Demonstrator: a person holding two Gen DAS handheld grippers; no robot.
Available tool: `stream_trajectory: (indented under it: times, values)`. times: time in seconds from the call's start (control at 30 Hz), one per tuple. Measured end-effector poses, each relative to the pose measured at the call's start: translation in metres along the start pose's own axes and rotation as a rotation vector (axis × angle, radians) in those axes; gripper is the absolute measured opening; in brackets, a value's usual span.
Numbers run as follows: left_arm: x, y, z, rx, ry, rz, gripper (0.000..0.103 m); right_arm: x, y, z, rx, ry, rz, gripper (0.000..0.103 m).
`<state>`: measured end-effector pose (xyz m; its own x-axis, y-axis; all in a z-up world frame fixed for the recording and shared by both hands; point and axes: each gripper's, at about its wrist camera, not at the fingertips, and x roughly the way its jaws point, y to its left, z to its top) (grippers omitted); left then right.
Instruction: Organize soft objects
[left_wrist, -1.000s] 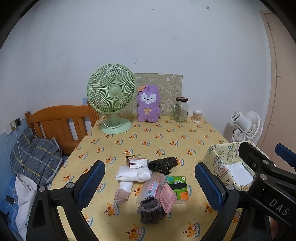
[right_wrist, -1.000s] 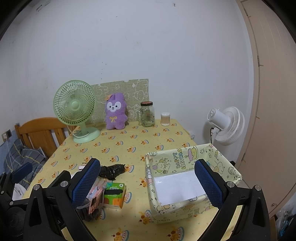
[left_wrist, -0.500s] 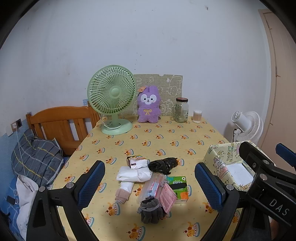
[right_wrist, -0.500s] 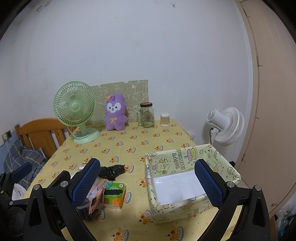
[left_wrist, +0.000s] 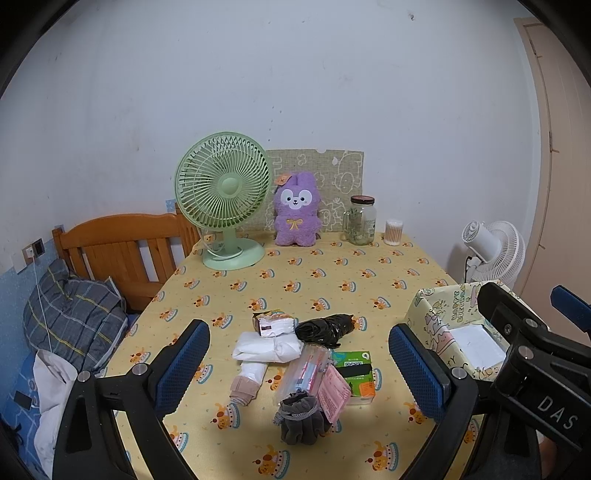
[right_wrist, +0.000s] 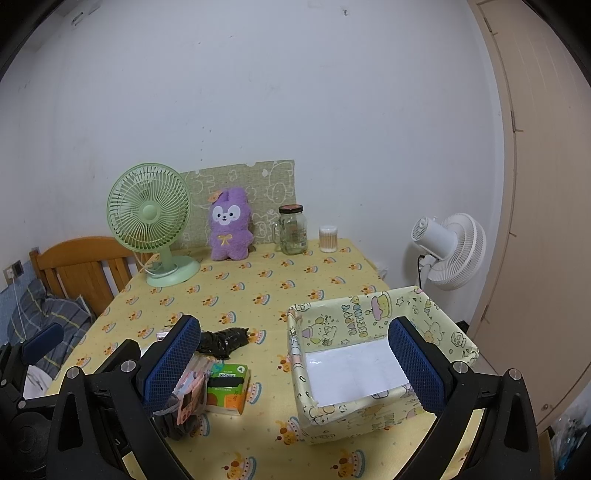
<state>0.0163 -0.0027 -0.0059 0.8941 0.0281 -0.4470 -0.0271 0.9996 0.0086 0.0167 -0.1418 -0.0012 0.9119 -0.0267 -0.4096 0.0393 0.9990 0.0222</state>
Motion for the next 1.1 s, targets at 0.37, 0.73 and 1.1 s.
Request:
stream_trajectory:
  times: [0.37, 0.73, 1.1]
  values:
    - [-0.005, -0.004, 0.001, 0.006, -0.015, -0.001, 0.098, -0.004, -0.002, 0.001, 0.008, -0.005, -0.002, 0.103]
    - [-0.007, -0.004, -0.003, 0.001, -0.027, -0.021, 0.097, -0.003, -0.002, 0.0, 0.027, 0.007, 0.013, 0.103]
    - [0.005, -0.007, -0.015, 0.033, 0.01, -0.024, 0.092, 0.01, 0.005, -0.015, 0.034, 0.041, 0.041, 0.098]
